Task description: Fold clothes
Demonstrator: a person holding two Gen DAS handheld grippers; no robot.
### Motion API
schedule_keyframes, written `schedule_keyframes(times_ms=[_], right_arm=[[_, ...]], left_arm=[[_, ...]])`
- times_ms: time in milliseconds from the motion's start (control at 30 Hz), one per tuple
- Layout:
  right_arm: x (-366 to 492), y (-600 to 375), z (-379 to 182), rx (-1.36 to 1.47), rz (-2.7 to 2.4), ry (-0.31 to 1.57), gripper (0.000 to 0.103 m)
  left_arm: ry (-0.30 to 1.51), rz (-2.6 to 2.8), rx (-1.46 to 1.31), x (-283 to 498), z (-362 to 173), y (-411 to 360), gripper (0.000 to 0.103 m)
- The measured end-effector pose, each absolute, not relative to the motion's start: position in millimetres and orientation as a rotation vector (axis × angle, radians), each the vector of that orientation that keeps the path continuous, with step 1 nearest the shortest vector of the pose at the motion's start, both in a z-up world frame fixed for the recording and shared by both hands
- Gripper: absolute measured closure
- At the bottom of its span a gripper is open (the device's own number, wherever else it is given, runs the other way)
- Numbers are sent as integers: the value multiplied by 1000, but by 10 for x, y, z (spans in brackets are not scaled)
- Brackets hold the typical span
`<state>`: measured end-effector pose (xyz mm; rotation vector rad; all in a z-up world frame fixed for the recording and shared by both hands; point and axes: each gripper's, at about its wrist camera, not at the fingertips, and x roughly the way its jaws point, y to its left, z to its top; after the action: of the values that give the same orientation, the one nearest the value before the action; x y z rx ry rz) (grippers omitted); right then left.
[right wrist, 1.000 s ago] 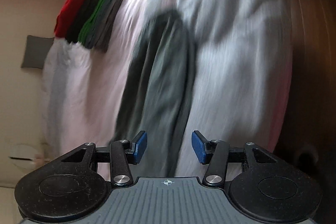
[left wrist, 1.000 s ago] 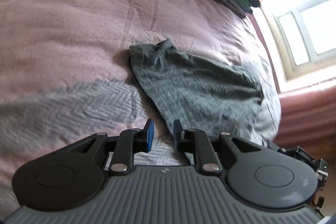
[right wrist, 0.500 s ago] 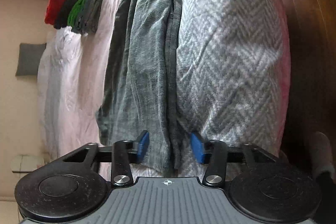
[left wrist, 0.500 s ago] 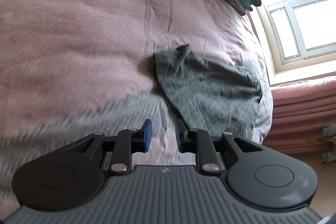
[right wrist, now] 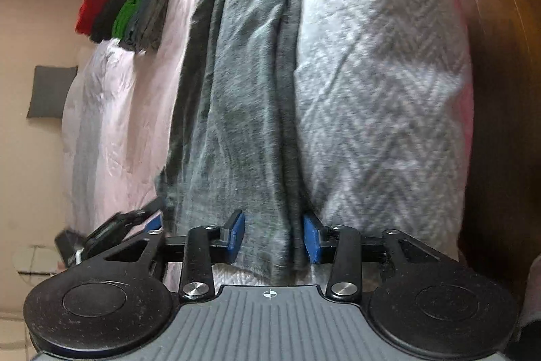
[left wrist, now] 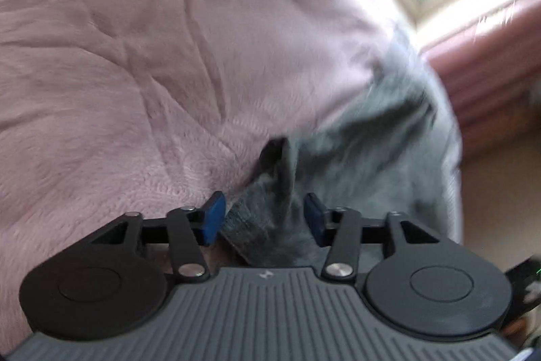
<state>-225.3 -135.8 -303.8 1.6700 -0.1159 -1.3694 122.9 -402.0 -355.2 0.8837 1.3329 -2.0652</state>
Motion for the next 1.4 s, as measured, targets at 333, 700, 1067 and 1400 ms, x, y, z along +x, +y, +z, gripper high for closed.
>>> schedule_keyframes(times_ms=[333, 700, 1067, 1400], right_arm=[[-2621, -1141, -2605, 1629, -1381, -138, 102], [-2629, -1094, -2828, 1629, -1457, -55, 71], [-2608, -928, -2791, 1611, -1518, 19, 76], [-2548, -867, -2510, 1504, -1613, 156, 75]], left_arm=[[1700, -2036, 630, 1513, -3279, -3674, 97], [1682, -1952, 713, 1665, -3511, -3362, 79], [1640, -1979, 704, 1744, -3408, -3219, 103], [1518, -1898, 738, 1773, -3205, -3252, 94]])
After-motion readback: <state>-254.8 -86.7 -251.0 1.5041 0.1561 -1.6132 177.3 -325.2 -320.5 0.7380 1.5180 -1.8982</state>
